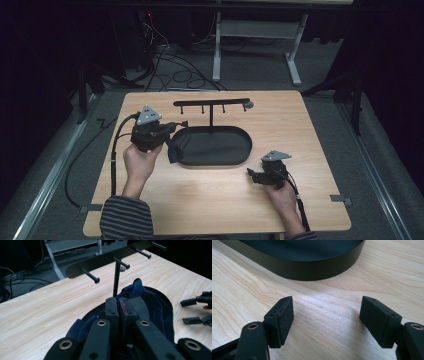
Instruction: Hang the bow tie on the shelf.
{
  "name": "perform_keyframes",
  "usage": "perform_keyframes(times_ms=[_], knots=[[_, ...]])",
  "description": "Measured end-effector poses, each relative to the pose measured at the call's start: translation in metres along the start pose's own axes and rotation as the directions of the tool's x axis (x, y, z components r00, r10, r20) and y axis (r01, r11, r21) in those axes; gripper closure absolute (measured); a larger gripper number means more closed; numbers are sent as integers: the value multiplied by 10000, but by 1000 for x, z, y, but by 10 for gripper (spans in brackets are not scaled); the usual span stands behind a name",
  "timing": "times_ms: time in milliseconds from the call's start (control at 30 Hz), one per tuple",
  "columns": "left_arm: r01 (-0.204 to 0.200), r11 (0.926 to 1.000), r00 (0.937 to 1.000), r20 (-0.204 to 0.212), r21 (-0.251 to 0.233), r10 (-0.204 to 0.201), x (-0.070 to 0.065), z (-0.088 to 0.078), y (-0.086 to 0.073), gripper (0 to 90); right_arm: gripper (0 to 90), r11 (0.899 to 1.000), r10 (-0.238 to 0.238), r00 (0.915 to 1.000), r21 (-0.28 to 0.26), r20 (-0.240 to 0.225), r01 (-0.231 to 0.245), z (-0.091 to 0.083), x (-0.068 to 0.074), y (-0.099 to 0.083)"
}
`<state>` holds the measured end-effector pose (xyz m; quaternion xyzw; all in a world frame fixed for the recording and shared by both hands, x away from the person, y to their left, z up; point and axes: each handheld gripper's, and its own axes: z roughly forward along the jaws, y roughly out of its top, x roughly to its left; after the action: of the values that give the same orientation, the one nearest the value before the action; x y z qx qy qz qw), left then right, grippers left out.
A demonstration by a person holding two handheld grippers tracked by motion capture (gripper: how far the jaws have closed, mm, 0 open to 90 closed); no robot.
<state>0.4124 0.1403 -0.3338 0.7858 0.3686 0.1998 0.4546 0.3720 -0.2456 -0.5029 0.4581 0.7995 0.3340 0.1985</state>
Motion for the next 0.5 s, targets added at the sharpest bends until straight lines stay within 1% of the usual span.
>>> perform_keyframes(times_ms=[200,333,400,433,467,500], knots=[[66,10000,9999,-80,-22,-66,4,5,8,864,289,10000,11,10000,-2,-6,-11,0,0,0],[-57,9999,9997,-229,162,61,5,14,18,863,289,10000,22,10000,2,0,-22,0,0,0],[-55,9999,9997,-253,152,59,6,15,19,863,289,10000,24,10000,2,0,-24,0,0,0],[-27,9999,9996,-276,106,30,7,16,21,863,289,10000,23,10000,3,0,-23,0,0,0],[131,9999,9996,-270,8,-131,9,18,23,863,289,10000,20,10000,-2,-7,-20,0,0,0],[131,9999,9996,-270,8,-131,9,18,23,863,289,10000,20,10000,-2,-7,-20,0,0,0]])
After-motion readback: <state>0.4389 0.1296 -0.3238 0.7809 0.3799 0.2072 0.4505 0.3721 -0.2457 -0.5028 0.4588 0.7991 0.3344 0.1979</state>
